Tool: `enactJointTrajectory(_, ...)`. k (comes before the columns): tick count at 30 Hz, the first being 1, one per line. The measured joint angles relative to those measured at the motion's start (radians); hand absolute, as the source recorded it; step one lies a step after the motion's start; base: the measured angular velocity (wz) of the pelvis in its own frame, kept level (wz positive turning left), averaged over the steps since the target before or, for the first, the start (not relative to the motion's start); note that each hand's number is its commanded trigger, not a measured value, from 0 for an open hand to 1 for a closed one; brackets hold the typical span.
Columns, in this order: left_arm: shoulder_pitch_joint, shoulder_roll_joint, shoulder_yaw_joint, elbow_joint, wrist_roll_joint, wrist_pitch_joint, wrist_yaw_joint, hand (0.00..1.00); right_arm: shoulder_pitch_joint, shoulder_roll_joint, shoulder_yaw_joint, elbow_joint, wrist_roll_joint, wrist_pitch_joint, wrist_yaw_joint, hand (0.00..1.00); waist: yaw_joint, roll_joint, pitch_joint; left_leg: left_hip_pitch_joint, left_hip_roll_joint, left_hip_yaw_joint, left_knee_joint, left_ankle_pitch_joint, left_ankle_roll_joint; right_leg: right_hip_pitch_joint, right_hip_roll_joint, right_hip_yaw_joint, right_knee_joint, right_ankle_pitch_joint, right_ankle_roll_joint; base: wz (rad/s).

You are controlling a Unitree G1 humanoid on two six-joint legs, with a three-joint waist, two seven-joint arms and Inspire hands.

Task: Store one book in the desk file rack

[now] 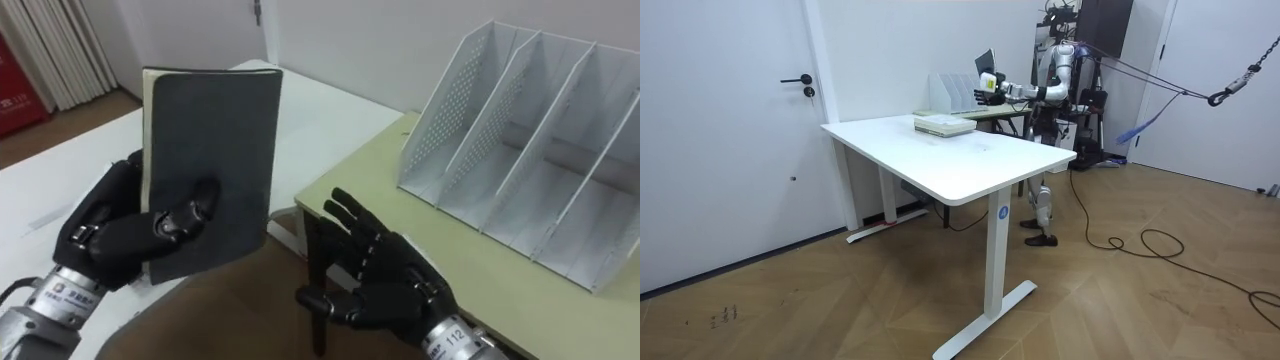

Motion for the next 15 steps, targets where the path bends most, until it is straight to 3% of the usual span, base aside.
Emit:
enactJointTrajectory(2, 0.000, 0.017, -0.001, 0.004, -0.032, 0.044, -0.047, 1.00, 0.000, 0.001, 0.001, 0.000, 0.085, 0.043, 0.035, 0.00, 0.001, 0.001, -0.0005, -0.008, 0.001, 0.007, 0.006, 0.000, 0.000, -0.008, 0.000, 0.002, 0.005, 0.000, 0.000, -0.05)
enactJointTrajectory(7, 0.000, 0.024, -0.001, 0.051, -0.039, 0.105, -0.169, 1.00, 0.000, 0.004, -0.009, 0.000, 0.210, 0.085, 0.091, 0.00, 0.000, 0.005, -0.0031, -0.005, 0.002, 0.007, 0.010, 0.000, 0.000, -0.004, 0.000, 0.002, 0.006, 0.000, 0.000, 0.00)
enactJointTrajectory(15, -0.001, 0.029, -0.001, 0.059, -0.036, 0.149, -0.269, 1.00, 0.000, 0.002, -0.009, 0.000, 0.265, 0.118, 0.150, 0.00, -0.003, 0.018, -0.0092, -0.017, 0.002, 0.007, 0.016, 0.000, 0.000, -0.020, -0.001, 0.000, 0.018, 0.000, -0.001, 0.00)
